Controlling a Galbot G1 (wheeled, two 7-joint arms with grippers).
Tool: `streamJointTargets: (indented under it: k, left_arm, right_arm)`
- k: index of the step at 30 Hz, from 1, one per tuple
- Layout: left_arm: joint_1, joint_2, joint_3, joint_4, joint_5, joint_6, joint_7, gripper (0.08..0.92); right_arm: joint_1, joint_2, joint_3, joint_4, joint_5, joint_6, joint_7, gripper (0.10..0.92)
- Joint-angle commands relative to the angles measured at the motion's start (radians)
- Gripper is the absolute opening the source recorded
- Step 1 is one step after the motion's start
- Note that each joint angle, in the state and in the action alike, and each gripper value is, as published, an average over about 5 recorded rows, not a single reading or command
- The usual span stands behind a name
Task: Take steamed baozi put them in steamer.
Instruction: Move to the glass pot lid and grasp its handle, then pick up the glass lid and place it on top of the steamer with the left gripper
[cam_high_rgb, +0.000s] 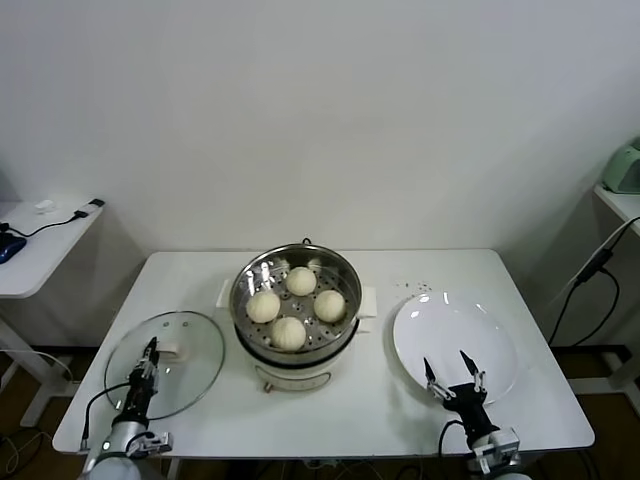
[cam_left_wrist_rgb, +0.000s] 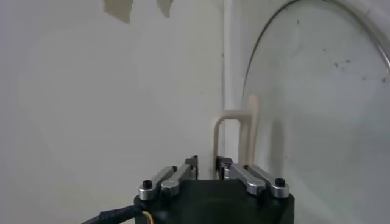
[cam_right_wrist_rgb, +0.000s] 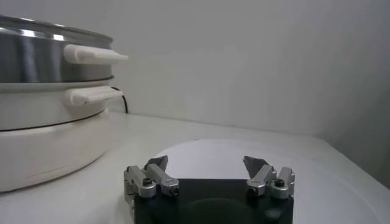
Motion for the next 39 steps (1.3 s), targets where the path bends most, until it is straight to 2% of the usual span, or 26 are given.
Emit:
streamJointTargets:
  k: [1, 5, 9, 15, 19, 23, 30, 39]
  left_arm:
    - [0.030, 0.008, -0.013, -0.092, -0.037, 0.004, 0.019, 0.221]
    - [0.082, 0.029, -0.033, -0.205, -0.091, 0.023, 0.058, 0.140]
    - [0.145, 0.072, -0.056, -0.324, -0.186, 0.067, 0.115, 0.132]
    - [0.231, 0.153, -0.095, -0.539, -0.365, 0.194, 0.269, 0.132]
    - [0.233, 0.175, -0.119, -0.672, -0.406, 0.279, 0.367, 0.132]
    - [0.198, 0.168, -0.099, -0.769, -0.405, 0.363, 0.427, 0.132]
    - [0.095, 0.116, 0.089, -0.877, -0.245, 0.499, 0.499, 0.132]
    - [-0.081, 0.041, 0.475, -0.840, 0.032, 0.693, 0.583, 0.132]
  right_arm:
    - [-0.001, 0.001, 0.000, 0.009, -0.002, -0.002, 0.000, 0.823]
    - [-0.002, 0.000, -0.001, 0.020, -0.002, -0.006, 0.000, 0.823]
    - [-0.003, -0.004, 0.000, 0.037, -0.003, -0.017, 0.005, 0.823]
    - [0.000, -0.005, -0.002, 0.057, -0.023, -0.044, 0.033, 0.823]
    - [0.000, -0.003, -0.005, 0.059, -0.028, -0.048, 0.041, 0.823]
    - [-0.004, 0.000, -0.005, 0.057, -0.033, -0.047, 0.045, 0.823]
    - [-0.013, 0.007, -0.005, 0.053, -0.050, -0.031, 0.047, 0.823]
    - [-0.006, 0.015, -0.002, 0.017, -0.053, 0.025, 0.049, 0.823]
